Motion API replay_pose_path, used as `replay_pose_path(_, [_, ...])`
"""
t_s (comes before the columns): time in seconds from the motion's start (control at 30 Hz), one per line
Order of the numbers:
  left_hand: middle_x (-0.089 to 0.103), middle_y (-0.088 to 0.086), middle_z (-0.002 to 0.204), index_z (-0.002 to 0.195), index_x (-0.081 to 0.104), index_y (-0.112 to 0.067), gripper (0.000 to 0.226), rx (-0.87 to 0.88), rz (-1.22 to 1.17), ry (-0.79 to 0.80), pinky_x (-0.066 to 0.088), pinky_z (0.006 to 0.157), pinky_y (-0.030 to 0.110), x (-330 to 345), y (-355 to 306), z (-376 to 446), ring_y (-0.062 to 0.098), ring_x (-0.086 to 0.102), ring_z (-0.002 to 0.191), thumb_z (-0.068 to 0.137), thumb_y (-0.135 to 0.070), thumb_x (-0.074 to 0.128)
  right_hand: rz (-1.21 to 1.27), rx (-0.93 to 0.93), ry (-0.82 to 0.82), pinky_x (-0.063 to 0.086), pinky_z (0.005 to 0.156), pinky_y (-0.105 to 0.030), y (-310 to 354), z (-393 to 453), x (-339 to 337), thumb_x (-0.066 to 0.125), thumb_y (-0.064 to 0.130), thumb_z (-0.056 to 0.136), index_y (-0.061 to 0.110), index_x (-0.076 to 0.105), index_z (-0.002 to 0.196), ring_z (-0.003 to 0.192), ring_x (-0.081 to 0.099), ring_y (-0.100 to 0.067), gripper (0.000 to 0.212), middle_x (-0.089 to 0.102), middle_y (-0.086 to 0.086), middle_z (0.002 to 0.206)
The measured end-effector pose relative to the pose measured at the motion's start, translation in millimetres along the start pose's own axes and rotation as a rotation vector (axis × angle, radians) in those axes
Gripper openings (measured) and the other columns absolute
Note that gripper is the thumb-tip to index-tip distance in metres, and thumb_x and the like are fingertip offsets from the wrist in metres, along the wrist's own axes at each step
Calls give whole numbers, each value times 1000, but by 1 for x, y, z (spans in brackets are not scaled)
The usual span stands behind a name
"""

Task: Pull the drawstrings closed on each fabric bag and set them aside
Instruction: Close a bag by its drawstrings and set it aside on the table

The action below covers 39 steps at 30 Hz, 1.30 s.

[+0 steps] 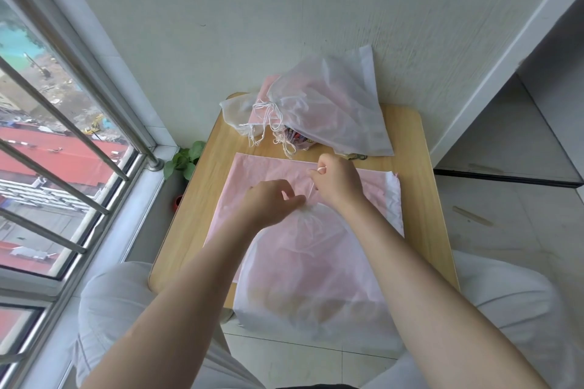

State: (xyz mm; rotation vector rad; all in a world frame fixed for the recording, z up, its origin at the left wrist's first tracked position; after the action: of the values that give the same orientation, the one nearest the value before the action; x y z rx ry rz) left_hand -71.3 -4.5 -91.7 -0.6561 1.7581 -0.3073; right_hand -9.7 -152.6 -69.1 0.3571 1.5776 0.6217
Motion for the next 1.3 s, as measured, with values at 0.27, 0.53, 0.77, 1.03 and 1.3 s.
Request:
replay_pose_path(0.27, [50,1,61,60,53,-10,48,-74,-25,93,38,59,30,-20,-6,-5,16,45,58,91,-47,54,-47,-10,-10,27,56,-30,0,-5,4,59,16,89,20,26,61,70,40,-27,43,35,6,59])
replay_pose_path(0.53, [68,4,91,85,64,-9,19,-54,-1119,228,37,53,23,-10,-24,-12,12,47,56,98,-10,50,-27,-31,5,23,50,-30,0,-12,7,58,19,91,21,31,63,73,44,-28,39,54,-2,75])
replay_pose_path(0.77, [61,2,73,97,70,-7,13,-161,-1040,103,31,46,18,4,-17,-10,10,43,48,95,-12,58,322,126,28,29,54,-30,-4,-12,0,60,24,82,15,41,60,59,39,-19,31,49,-4,64])
replay_pose_path(1.03, [44,-3,57,81,77,-8,20,-114,-659,212,24,48,24,-5,-30,-9,13,30,47,83,-22,63,701,200,333,32,49,-25,16,-7,-20,72,24,75,8,69,75,48,40,-15,17,47,-6,56])
replay_pose_path(1.3, [51,0,62,93,73,-5,28,-135,-824,270,24,48,22,-1,-19,-1,13,38,48,100,-19,50,578,2,54,43,97,-22,12,-3,-32,58,11,86,38,36,145,130,43,-6,69,41,8,145])
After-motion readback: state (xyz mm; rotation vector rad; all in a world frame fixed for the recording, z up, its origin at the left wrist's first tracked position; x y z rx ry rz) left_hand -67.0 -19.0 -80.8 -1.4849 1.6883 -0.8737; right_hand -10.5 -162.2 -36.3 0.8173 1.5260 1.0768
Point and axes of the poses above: each hand's wrist, its own z-axis towards the middle knuckle, its own x-axis out of the palm, y = z × x, the point moved 4 cm from there along z, towards the middle knuckle
